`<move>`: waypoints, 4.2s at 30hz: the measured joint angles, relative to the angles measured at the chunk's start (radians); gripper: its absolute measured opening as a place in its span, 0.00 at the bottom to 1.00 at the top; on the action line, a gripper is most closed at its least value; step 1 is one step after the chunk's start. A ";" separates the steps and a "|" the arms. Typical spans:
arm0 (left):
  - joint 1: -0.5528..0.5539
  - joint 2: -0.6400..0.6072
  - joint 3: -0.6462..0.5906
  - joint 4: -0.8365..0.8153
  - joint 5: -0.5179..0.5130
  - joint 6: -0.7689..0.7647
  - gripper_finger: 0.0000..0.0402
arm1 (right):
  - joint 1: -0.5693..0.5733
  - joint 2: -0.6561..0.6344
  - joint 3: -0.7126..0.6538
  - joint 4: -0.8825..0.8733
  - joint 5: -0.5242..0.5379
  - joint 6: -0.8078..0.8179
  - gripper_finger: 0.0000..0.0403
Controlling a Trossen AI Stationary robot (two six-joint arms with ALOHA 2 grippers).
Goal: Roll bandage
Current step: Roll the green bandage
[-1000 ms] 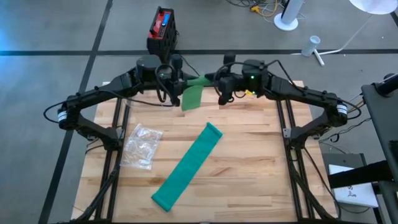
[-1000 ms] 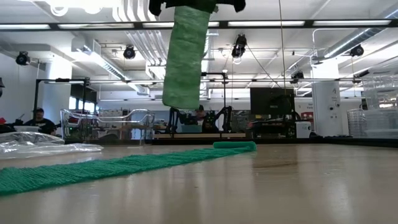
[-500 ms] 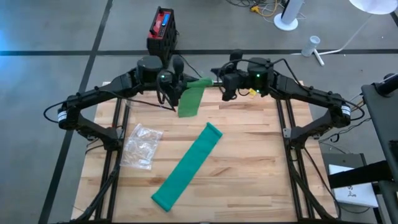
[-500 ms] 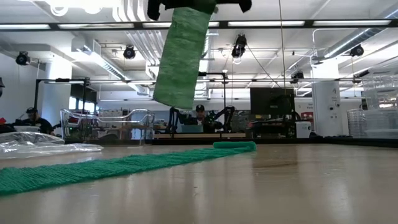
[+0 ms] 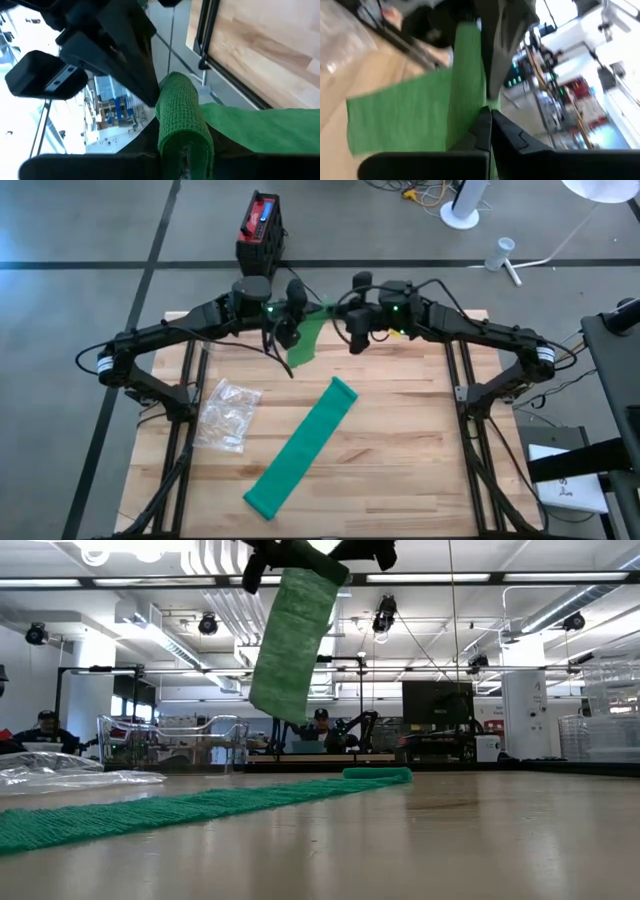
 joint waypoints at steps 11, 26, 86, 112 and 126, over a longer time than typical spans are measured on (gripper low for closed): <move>-0.001 -0.013 0.004 0.012 0.008 -0.058 0.12 | -0.003 -0.030 -0.003 -0.024 0.159 -0.027 0.00; -0.011 -0.013 0.003 0.006 0.003 -0.131 0.12 | -0.001 0.003 -0.002 0.115 0.007 0.026 0.00; 0.331 0.040 -0.195 0.859 0.624 -2.533 0.12 | -0.029 0.185 -0.153 1.158 0.102 -0.315 0.00; 0.342 0.001 -0.229 0.726 0.717 -1.680 0.12 | -0.064 -0.019 -0.152 0.716 -0.110 0.334 0.13; 0.315 -0.005 -0.228 0.553 0.570 -0.598 0.12 | -0.241 -0.090 -0.090 0.290 -0.442 0.720 0.56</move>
